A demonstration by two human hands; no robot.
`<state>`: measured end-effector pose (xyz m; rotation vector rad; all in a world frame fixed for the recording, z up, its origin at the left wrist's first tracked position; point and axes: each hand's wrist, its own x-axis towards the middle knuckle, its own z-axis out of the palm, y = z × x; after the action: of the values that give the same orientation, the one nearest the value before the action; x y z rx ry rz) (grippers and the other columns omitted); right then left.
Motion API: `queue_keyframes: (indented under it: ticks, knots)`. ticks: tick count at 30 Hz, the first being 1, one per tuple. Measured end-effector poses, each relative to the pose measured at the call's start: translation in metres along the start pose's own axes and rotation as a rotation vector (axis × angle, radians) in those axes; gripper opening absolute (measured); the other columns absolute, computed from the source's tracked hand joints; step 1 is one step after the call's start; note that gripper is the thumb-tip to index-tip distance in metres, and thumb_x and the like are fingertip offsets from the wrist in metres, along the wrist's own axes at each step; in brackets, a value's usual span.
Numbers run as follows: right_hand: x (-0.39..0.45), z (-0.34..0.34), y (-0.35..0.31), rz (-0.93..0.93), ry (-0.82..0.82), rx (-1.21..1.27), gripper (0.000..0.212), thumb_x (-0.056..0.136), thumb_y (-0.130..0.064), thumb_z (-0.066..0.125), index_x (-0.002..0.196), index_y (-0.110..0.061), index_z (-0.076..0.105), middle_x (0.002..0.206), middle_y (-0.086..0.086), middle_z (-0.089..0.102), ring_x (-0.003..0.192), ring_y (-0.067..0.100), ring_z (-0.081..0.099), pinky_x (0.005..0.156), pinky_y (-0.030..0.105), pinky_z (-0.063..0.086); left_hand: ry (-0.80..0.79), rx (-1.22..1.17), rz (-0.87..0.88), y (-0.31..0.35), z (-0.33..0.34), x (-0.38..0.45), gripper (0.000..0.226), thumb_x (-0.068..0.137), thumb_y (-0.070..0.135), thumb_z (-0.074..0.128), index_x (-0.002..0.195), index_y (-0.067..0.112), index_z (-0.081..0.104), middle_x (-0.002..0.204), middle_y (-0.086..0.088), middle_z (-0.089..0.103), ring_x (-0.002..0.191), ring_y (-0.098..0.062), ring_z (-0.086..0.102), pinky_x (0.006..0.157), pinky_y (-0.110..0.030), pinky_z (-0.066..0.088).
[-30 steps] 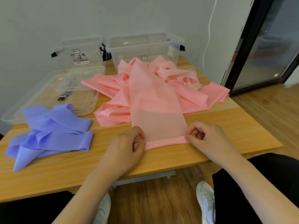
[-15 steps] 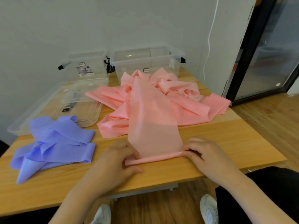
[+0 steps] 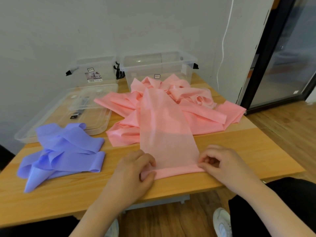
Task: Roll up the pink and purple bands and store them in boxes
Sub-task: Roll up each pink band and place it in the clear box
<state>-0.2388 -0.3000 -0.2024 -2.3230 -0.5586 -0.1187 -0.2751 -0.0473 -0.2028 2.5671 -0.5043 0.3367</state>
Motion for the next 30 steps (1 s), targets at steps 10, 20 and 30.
queue_keyframes:
  ticks: [10,20,30]
  knots:
    - [-0.004,0.0,-0.001,-0.058,-0.039,-0.009,0.025,0.086,-0.015,0.062,0.081,-0.039,0.061,0.082,-0.021,0.06,0.088,-0.004,0.053,0.074,0.008,0.037,-0.034,-0.128,-0.01,-0.007,-0.007,-0.002,0.02,0.08,0.044,0.048,0.078,0.033,0.065,0.072,0.025,0.058,0.076,0.005,0.053,0.066,-0.008,0.039]
    - [-0.001,0.012,-0.012,0.034,0.052,-0.013,0.031,0.077,-0.011,0.067,0.069,-0.035,0.051,0.064,-0.009,0.051,0.071,0.004,0.05,0.059,0.017,0.038,0.007,0.019,-0.068,-0.001,0.0,0.0,0.01,0.072,0.035,0.051,0.08,0.03,0.055,0.07,0.019,0.048,0.073,0.0,0.046,0.06,-0.012,0.034]
    - [-0.002,0.006,-0.002,-0.086,-0.033,-0.001,0.024,0.086,-0.016,0.063,0.082,-0.04,0.059,0.086,-0.023,0.058,0.091,-0.004,0.052,0.077,0.008,0.036,-0.027,-0.116,-0.024,-0.009,-0.009,-0.005,0.022,0.08,0.045,0.05,0.081,0.031,0.067,0.074,0.025,0.059,0.077,0.004,0.054,0.067,-0.009,0.041]
